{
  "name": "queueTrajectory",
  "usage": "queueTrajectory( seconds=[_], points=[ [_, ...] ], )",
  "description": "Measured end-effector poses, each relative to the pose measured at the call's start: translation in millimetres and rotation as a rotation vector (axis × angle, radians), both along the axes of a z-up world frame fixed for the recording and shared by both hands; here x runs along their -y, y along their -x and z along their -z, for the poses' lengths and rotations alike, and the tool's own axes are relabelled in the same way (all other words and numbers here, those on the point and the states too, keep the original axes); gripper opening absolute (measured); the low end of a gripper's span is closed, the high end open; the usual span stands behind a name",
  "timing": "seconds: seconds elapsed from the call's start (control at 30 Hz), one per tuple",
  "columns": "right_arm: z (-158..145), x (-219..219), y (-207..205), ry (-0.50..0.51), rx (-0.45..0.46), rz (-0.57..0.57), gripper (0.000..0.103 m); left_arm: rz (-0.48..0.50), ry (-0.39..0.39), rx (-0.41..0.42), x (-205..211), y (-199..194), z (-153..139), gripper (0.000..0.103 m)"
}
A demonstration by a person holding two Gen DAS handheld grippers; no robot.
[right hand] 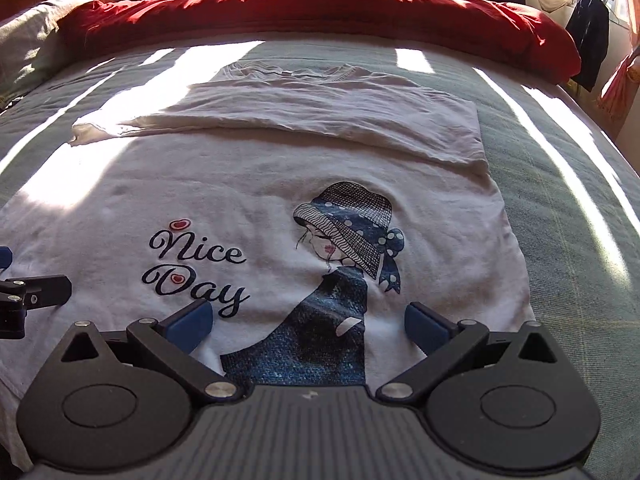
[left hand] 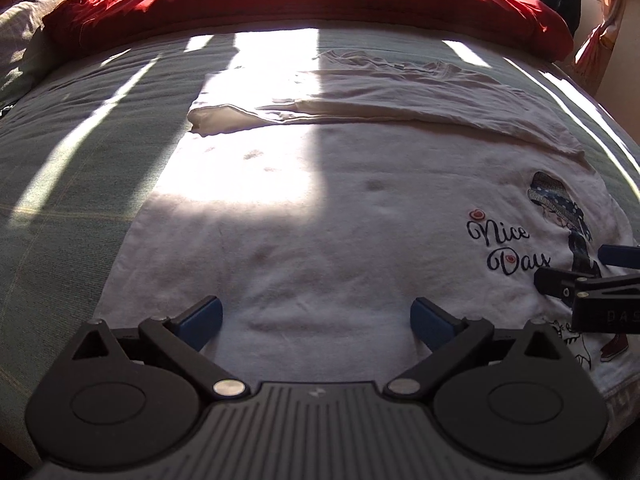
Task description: Fold clothes
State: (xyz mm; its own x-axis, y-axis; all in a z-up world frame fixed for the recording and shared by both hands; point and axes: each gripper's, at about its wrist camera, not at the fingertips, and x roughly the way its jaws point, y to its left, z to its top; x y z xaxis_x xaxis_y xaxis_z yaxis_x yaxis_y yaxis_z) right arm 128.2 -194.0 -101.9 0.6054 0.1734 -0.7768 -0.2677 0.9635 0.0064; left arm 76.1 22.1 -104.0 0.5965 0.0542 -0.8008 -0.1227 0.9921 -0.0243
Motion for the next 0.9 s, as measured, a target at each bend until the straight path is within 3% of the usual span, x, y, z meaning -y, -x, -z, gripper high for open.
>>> queueTrajectory(
  seconds=[0.5,0.9],
  points=[
    [0.0,2.1,10.7,0.004,0.0,0.019,0.103,-0.005,-0.003,-0.03,4.2,14.0,-1.5,0.102],
    [-5.4,31.7,67.6,-0.045,-0.071,-0.018,0.103,0.038,-0.004,-0.013,3.5,26.0,1.1,0.103]
  ],
)
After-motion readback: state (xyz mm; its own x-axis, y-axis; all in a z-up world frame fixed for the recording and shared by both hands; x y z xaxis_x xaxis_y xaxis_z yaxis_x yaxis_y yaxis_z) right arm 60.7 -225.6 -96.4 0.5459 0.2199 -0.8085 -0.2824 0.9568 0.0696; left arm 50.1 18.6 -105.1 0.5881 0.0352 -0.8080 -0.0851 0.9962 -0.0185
